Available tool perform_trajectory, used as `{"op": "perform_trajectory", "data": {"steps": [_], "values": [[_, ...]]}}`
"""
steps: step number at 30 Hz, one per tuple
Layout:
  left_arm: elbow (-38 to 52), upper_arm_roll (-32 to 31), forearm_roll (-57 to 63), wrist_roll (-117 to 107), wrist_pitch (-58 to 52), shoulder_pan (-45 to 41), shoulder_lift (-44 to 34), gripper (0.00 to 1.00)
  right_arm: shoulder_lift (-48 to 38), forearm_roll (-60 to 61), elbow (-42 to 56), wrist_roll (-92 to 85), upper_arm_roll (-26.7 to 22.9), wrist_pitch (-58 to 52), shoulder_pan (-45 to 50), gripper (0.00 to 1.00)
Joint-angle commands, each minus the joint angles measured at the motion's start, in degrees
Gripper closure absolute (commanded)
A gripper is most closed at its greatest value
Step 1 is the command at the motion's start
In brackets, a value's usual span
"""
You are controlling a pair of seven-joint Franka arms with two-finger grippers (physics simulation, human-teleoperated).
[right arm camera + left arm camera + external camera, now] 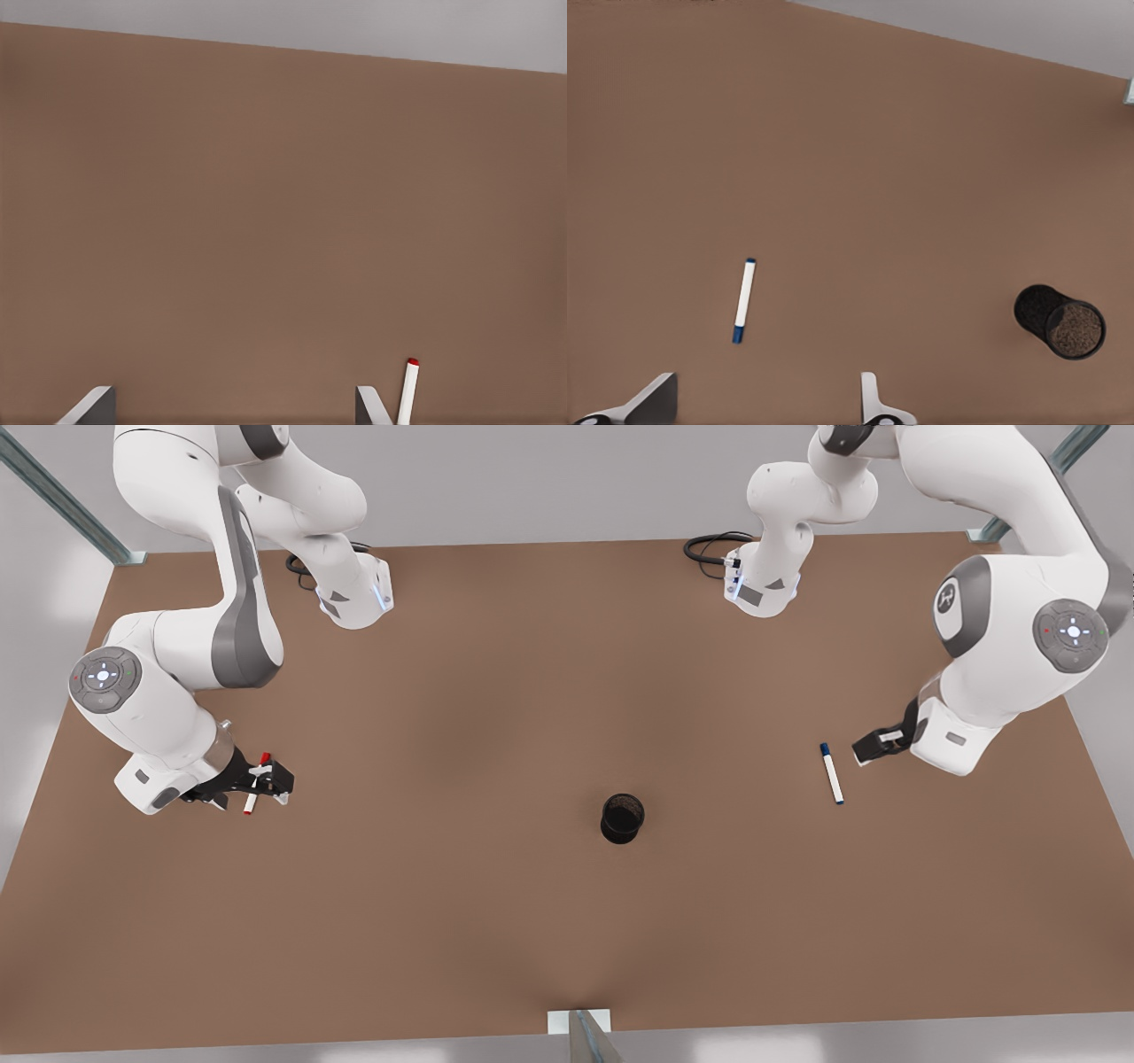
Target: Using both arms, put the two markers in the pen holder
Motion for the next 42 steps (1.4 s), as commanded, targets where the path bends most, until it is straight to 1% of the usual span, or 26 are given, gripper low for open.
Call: {"op": "perform_trajectory", "data": {"steps": [1,2,4,5,7,8,9,11,13,14,17,19,21,26,27,28,35,36,38,39,40,41,42], "values": [[0.42,0.01,-0.05,13.49,0.98,0.0,0.62,0.0,-0.06,0.05,0.03,-0.33,0.0,0.0,-0.03,0.0],[0.33,0.09,-0.31,14.19,1.15,0.7,1.05,0.0,-0.06,0.05,0.03,-0.24,0.0,-0.09,0.05,0.0],[-6.06,0.18,-0.76,17.8,11.49,3.08,2.72,0.0,-0.06,0.05,0.03,-0.33,0.0,0.0,-0.03,0.0],[-15.02,0.27,-1.63,18.06,21.69,3.34,2.29,0.0,-0.06,0.05,0.03,-0.24,0.0,0.0,0.05,0.0],[-20.13,0.27,-1.63,21.48,27.15,4.39,3.34,0.0,-0.06,0.05,0.03,-0.24,0.0,0.0,0.05,0.0],[-25.32,0.27,-1.72,24.56,32.79,5.54,2.9,0.0,-0.06,0.05,0.03,-0.24,0.09,-0.09,0.05,0.0],[-27.08,0.18,-2.25,28.69,33.58,7.65,2.73,0.0,-0.06,0.05,0.03,-0.15,0.0,-0.09,0.05,0.0],[-33.5,0.27,-3.74,29.4,40.78,7.91,1.76,0.0,-0.06,0.05,0.03,0.2,0.17,0.0,0.14,0.0],[-37.81,0.27,-3.74,29.93,45.36,7.91,1.67,0.0,-0.06,0.05,0.03,0.38,0.26,-0.09,0.14,0.0],[-41.58,0.27,-3.74,32.03,50.09,9.22,1.58,0.0,-0.06,0.05,0.03,0.46,0.26,0.0,0.06,0.0],[-43.52,0.27,-3.74,33.44,50.98,9.76,1.58,0.0,0.82,0.05,-0.67,0.55,0.17,1.31,-0.56,0.0],[-43.61,0.27,-3.74,33.71,51.95,10.11,2.72,0.0,1.26,0.22,-7.96,-1.12,0.35,10.71,-3.37,0.0],[-43.61,0.27,-3.83,36.52,52.57,11.16,4.48,0.0,2.4,0.31,-12.27,-0.94,0.35,15.38,-4.16,0.0],[-43.61,0.27,-3.83,39.16,55.2,12.57,8.79,0.0,6.0,0.66,-13.32,-0.5,0.44,16.17,-4.69,0.0],[-43.61,0.27,-3.83,39.42,55.55,12.57,9.84,0.0,6.0,1.54,-17.1,-0.59,0.44,21.0,-4.78,0.0],[-43.52,0.18,-3.83,39.51,55.73,12.66,10.55,0.0,6.18,1.54,-18.6,-0.59,0.44,22.76,-5.83,0.0],[-43.44,0.18,-3.83,40.3,57.93,12.4,13.8,0.01,12.07,1.54,-19.04,-1.03,0.44,25.22,-8.21,0.0],[-43.44,0.18,-3.83,40.3,58.02,12.4,13.89,0.04,12.42,1.54,-19.04,-1.12,0.44,25.31,-8.3,0.0],[-43.35,0.18,-3.92,40.3,58.02,12.48,14.68,0.06,13.74,1.46,-18.69,-1.12,0.44,25.49,-8.73,0.0],[-43.35,0.18,-3.92,40.3,58.02,12.48,14.77,0.11,14.7,1.46,-18.69,-1.21,0.44,26.54,-8.91,0.0],[-43.35,0.09,-3.92,40.3,58.02,12.48,14.77,0.2,15.06,1.54,-18.6,-1.21,0.44,27.33,-9.0,0.0],[-43.35,0.18,-3.92,40.21,58.02,12.48,14.77,0.33,15.85,1.46,-18.52,-1.21,0.44,28.47,-9.35,0.0],[-43.35,0.09,-3.92,40.21,58.02,12.48,14.77,0.37,16.46,1.46,-18.43,-1.21,0.44,28.74,-9.44,0.0]]}}
